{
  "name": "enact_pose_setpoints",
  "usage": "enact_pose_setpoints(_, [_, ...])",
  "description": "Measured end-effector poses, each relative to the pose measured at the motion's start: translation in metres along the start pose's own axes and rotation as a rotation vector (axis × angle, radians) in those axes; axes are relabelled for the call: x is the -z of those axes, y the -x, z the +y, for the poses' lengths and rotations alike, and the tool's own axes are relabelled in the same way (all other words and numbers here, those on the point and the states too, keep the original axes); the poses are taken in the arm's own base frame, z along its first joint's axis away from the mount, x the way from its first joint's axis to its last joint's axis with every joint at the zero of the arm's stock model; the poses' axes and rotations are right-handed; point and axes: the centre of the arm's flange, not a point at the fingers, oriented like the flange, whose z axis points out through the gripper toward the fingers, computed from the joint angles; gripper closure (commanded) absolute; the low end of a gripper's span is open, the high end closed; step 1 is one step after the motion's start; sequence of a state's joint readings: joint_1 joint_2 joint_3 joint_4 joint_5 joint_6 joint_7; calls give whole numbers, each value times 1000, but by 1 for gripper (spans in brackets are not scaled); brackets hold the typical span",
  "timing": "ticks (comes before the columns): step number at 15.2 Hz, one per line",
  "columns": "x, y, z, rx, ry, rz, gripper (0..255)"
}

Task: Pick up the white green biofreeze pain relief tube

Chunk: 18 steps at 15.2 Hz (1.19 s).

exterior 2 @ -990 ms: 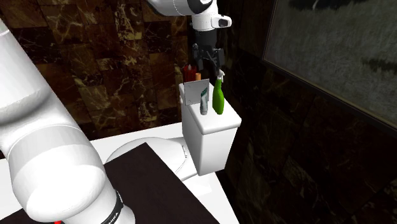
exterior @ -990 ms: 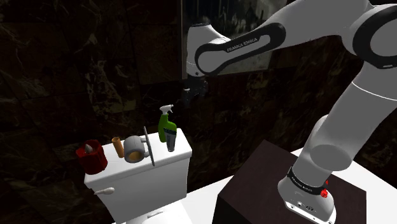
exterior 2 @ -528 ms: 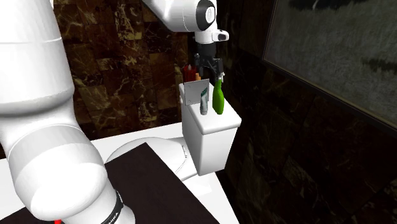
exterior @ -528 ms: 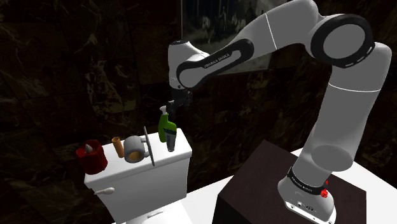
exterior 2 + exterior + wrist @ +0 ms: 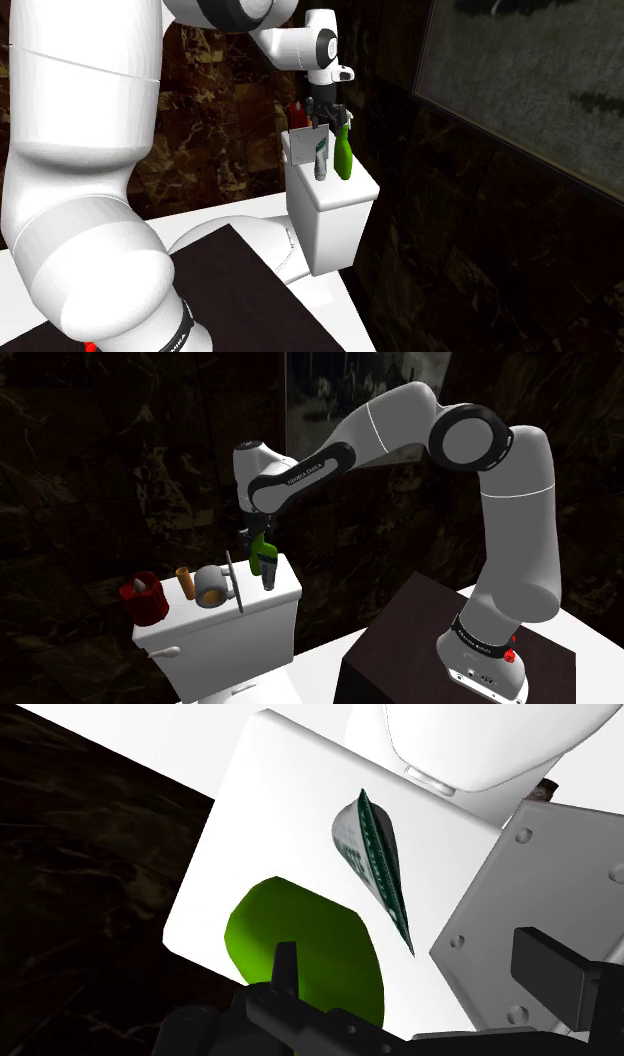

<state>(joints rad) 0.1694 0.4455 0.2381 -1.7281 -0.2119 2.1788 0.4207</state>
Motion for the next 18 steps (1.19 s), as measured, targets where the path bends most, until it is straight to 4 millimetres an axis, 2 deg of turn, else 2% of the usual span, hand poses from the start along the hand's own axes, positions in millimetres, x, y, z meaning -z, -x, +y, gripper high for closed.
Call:
enact_pose_setpoints(8, [-44,-7,-8,5,1,-1,0])
enact_pose_setpoints(9, [-45,-7,-8,5,1,-2,255])
enact_pose_setpoints(18, [-45,-7,-8,5,0,1,255])
